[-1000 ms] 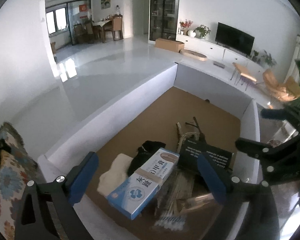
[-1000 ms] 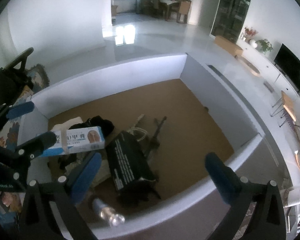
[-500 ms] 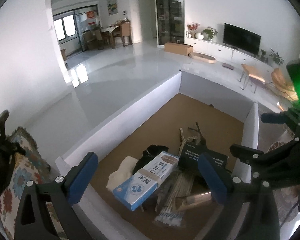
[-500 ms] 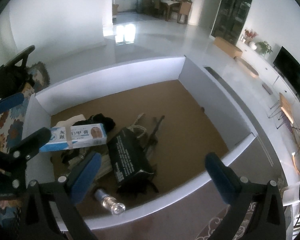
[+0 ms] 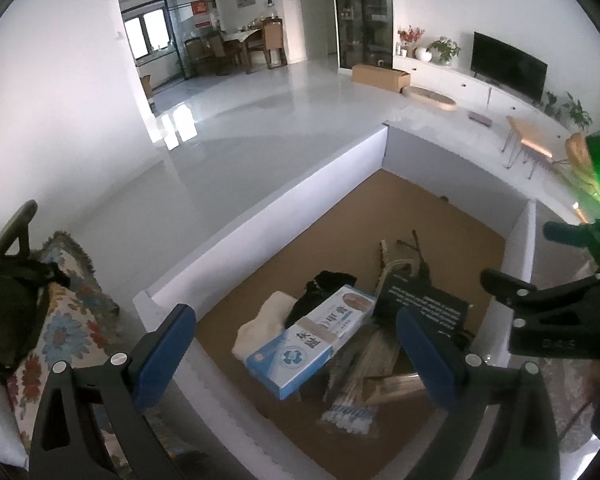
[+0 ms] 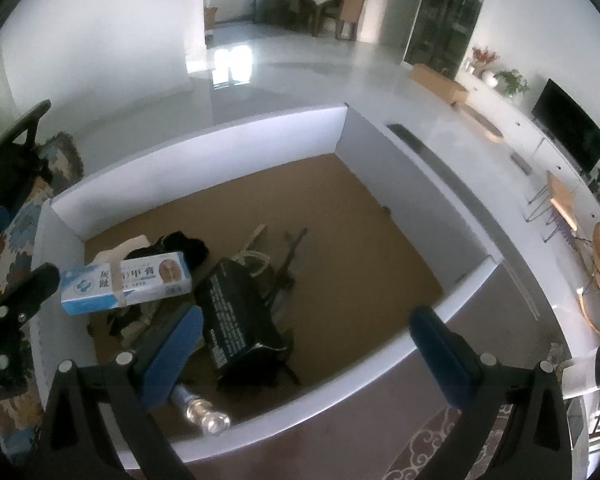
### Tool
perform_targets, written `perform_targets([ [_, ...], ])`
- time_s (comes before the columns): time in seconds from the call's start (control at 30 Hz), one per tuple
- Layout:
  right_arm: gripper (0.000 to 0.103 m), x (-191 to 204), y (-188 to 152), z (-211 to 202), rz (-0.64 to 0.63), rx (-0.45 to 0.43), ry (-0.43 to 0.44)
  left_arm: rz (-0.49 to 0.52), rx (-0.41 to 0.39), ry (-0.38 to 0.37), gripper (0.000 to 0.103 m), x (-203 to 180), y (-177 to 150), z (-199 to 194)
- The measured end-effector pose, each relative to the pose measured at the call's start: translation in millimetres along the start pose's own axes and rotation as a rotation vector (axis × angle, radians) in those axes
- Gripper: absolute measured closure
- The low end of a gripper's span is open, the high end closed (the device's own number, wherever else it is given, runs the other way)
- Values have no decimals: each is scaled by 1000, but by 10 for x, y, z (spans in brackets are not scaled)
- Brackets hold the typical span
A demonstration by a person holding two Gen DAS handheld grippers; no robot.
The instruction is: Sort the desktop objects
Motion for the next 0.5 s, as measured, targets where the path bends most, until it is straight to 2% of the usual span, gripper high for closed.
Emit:
perform_targets([
  [0.17, 0, 16, -9, 53, -17, 6, 7, 1, 8, 7, 1, -29, 0, 9],
  [0.33, 0, 13, -22, 99, -18, 2, 12, -26, 24, -51, 1, -31, 2, 38],
  [0.5, 0, -17, -39, 147, -10, 6, 13, -55, 1, -21, 0, -14, -33, 46],
])
Point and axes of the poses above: each gripper's, at about its wrist camera, not at the fingertips, and z roughly the way its jaws point, x to its left, y to its top, the point moved 4 cm from there along z, roughly the way its jaws point, and after that the axes turned 7 degrees about -y, right-handed, at the moved point
